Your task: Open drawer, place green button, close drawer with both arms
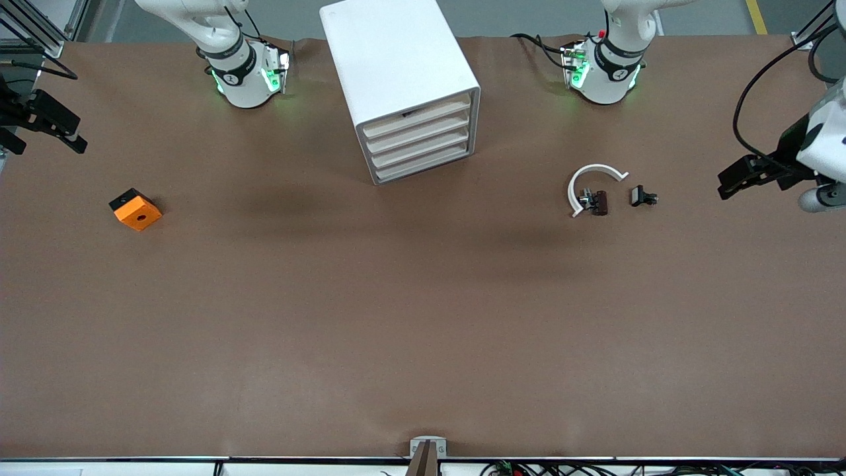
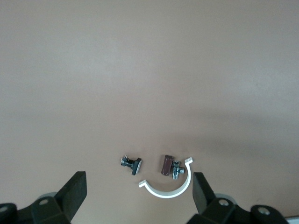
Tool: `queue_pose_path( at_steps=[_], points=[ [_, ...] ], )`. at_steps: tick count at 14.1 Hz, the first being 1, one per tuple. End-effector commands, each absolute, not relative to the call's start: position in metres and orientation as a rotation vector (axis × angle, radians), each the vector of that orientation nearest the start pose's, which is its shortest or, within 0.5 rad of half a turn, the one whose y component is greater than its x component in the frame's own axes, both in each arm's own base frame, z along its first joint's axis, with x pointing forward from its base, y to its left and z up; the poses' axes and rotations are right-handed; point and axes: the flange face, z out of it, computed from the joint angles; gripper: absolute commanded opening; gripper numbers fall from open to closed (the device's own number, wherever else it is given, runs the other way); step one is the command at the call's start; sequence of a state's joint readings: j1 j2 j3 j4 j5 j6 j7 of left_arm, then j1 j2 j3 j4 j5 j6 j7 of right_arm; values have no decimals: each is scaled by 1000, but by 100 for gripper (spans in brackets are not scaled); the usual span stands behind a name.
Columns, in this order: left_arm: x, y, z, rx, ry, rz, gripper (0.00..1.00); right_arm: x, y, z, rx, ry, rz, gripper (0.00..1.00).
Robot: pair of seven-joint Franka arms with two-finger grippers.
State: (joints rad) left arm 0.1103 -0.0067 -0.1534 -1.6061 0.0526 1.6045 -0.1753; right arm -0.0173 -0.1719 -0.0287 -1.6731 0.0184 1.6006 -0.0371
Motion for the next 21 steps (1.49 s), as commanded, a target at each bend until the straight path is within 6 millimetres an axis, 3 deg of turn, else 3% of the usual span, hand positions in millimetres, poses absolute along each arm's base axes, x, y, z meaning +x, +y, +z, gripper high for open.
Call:
queue_pose_path(
  at_steps=[1, 5, 7, 11, 16, 21],
  points=[
    [535, -23, 628, -3108, -174, -21, 100, 504, -26, 676, -3133, 7, -157, 100],
    [531, -31, 627, -3117, -154, -7, 100, 504, -26, 676, -3133, 7, -157, 100],
    [525, -46, 625, -3112, -113, 1, 100, 504, -26, 676, -3133, 7, -157, 100],
    [515, -49, 624, -3107, -104, 10, 100, 504, -27, 676, -3137, 9, -157, 100],
    [502, -49, 637, -3103, -23, 33, 100, 504, -27, 676, -3141, 7, -159, 100],
    [505, -49, 653, -3105, -32, 16, 100, 504, -26, 676, -3141, 2, -159, 100]
  ],
)
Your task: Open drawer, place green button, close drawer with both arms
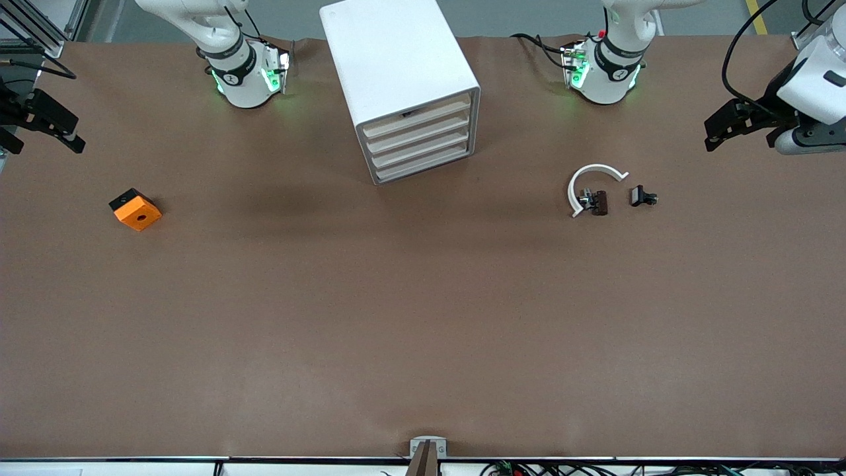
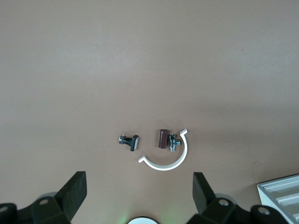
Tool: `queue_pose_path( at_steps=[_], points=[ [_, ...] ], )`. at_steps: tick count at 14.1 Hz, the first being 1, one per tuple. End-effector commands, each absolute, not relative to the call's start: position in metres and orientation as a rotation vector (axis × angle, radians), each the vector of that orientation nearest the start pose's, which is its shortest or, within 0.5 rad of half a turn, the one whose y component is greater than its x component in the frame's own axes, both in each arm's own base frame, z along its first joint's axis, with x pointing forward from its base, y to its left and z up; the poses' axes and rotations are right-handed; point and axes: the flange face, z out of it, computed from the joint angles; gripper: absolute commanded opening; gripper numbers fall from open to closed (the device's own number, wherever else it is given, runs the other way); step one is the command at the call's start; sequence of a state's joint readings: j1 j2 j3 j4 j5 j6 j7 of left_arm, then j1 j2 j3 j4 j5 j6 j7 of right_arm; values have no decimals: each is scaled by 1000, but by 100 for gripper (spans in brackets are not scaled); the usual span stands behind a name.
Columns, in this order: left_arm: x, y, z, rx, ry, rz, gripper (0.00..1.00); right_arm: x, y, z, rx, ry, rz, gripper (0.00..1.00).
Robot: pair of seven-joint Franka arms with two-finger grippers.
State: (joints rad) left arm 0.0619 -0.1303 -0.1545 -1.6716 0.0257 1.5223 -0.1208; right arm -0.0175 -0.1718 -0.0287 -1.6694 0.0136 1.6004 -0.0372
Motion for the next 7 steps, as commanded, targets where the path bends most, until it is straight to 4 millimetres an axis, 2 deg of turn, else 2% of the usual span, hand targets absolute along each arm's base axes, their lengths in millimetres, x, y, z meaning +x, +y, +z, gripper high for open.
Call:
queue_pose_path(
  at_steps=[1, 7],
  points=[
    [504, -47, 654, -3105, -35, 21, 100, 504, -26, 676, -3141, 2, -157, 100],
    [508, -47, 654, -3098, -38, 29, 100, 504, -26, 675, -3141, 5, -152, 100]
  ],
)
